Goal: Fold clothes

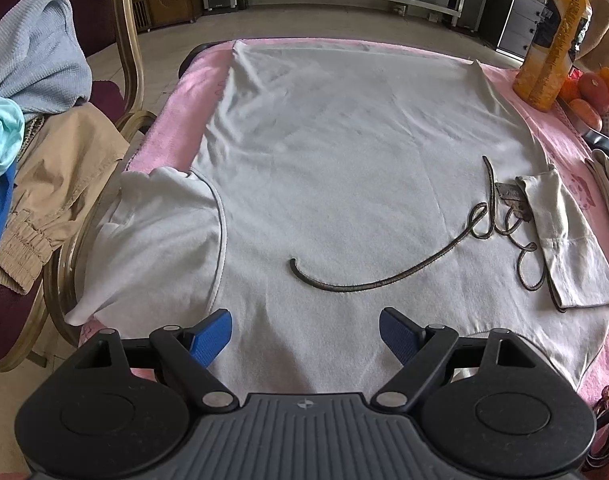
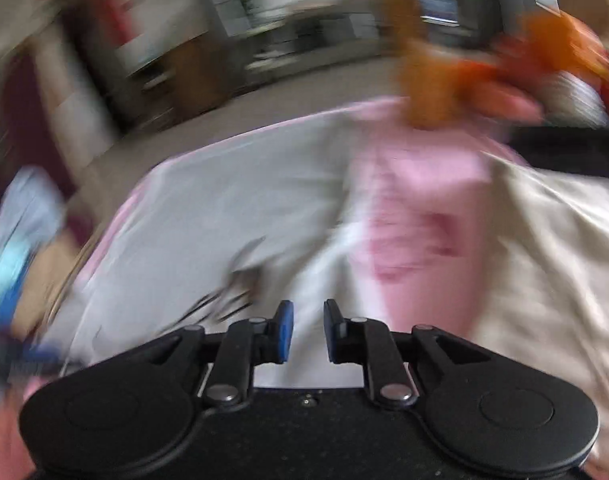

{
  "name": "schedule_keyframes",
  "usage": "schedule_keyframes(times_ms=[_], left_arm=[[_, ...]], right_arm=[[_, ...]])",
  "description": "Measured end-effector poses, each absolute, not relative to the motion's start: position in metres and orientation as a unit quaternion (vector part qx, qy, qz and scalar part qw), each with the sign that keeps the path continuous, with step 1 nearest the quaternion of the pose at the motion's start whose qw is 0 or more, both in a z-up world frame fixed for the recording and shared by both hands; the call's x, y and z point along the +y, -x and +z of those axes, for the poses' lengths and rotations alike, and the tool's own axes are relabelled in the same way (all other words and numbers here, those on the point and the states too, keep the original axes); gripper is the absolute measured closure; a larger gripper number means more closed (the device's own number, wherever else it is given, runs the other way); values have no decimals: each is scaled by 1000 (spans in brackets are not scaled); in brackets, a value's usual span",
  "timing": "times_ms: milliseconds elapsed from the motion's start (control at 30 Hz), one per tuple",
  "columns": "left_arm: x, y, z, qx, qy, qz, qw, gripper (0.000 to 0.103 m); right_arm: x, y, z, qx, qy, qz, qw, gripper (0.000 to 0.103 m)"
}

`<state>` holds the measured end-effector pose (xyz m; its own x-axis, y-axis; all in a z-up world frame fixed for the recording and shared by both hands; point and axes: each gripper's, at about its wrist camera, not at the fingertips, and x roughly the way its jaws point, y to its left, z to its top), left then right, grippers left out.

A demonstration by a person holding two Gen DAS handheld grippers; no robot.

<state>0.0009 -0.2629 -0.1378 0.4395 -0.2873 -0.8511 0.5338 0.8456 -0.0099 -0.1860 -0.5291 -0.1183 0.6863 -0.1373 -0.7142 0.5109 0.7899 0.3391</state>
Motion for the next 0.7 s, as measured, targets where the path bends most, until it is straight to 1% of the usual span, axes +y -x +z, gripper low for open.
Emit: schedule_keyframes(times_ms=[100,233,300,367,433,500,633,700], left_arm=[[-263,-1,-138,469,-131,-243,839,20],[-262,-1,-138,469,-132,-241,840,20],[-262,-1,-138,469,-132,-240,840,20],[-262,-1,-138,467,-134,-240,840,21],[-262,0,-137,466,-135,-240,841,21],[-262,0,-136,464,-135,-241,842,21],[-260,-4,-136,463,-127,-235,845,21],[-258,-7,-137,468,-121,-231,845,21]], right_arm=[[-535,180,-136,401,-269,-207,851,87],[-518,166,-157,494,-175,-235,819,86],[-516,175,-156,510,-172,-240,808,86],[-518,185,-155,519,-198,-243,795,86],[-521,194,-148,511,-228,-245,792,87],[-524,197,-130,477,-256,-241,805,88],[-524,180,-84,407,-275,-224,842,92],[-522,160,-71,394,-268,-217,852,92]])
